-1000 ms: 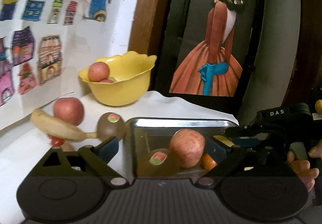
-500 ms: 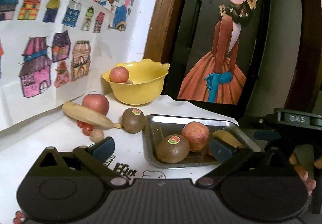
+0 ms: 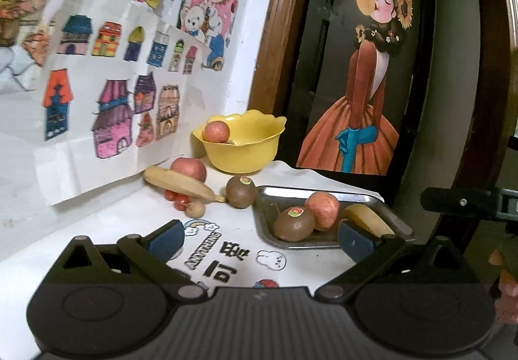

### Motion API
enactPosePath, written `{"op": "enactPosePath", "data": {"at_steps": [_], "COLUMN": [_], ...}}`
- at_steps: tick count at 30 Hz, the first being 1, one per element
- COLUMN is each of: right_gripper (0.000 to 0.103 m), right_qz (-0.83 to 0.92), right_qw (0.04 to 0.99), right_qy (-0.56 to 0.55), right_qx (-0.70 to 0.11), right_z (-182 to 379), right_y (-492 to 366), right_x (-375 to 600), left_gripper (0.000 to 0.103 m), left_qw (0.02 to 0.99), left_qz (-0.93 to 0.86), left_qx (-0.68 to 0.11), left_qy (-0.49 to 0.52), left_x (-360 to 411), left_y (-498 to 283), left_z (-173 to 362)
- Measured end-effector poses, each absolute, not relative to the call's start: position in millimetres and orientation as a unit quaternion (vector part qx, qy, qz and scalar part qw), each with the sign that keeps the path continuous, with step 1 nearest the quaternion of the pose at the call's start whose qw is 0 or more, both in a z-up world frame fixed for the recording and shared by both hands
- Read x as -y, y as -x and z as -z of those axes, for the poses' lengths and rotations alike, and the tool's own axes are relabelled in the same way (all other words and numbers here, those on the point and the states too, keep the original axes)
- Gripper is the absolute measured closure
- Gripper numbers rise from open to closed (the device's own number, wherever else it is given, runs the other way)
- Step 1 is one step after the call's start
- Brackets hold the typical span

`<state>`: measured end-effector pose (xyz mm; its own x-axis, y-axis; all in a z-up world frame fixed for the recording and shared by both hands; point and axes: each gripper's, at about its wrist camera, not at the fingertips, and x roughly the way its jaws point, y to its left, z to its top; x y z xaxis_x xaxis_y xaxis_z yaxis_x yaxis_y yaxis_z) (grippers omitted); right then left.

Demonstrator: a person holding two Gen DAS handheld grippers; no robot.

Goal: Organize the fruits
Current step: 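Move both tools back toward the loose fruit beside the tray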

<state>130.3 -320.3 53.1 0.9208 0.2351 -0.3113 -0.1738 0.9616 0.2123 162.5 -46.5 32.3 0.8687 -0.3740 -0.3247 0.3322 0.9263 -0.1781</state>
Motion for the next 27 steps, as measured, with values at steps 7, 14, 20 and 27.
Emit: {"op": "enactPosePath", "data": {"at_steps": [7, 14, 20, 27], "right_gripper": [0.001, 0.001, 0.001, 0.001], "right_qz": [-0.108, -0.116, -0.124, -0.126], "right_qw": [0.979, 0.979, 0.976, 0.97], "right_qy": [-0.059, -0.012, 0.024, 0.035], "right_qx": [-0.162, -0.169, -0.178, -0.207], "right_z": [-47.2, -35.7, -21.5, -8.3], "right_y": [-101.1, -81.5, -72.8, -74.1], "right_x": [293.6, 262.5, 236.9, 231.8], "left_gripper": [0.0, 0.0, 0.0, 0.0], "left_qw": [0.968, 0.968, 0.969, 0.972], "left_qz": [0.166, 0.151, 0.145, 0.135], "left_qx": [-0.182, -0.194, -0.195, -0.19], "left_qy": [0.048, 0.041, 0.045, 0.032], "left_x": [21.0, -3.6, -12.6, -14.9], "left_y": [-141.5, -123.7, -111.7, -107.7], "left_z": [-28.4, -19.6, -9.9, -10.2]}}
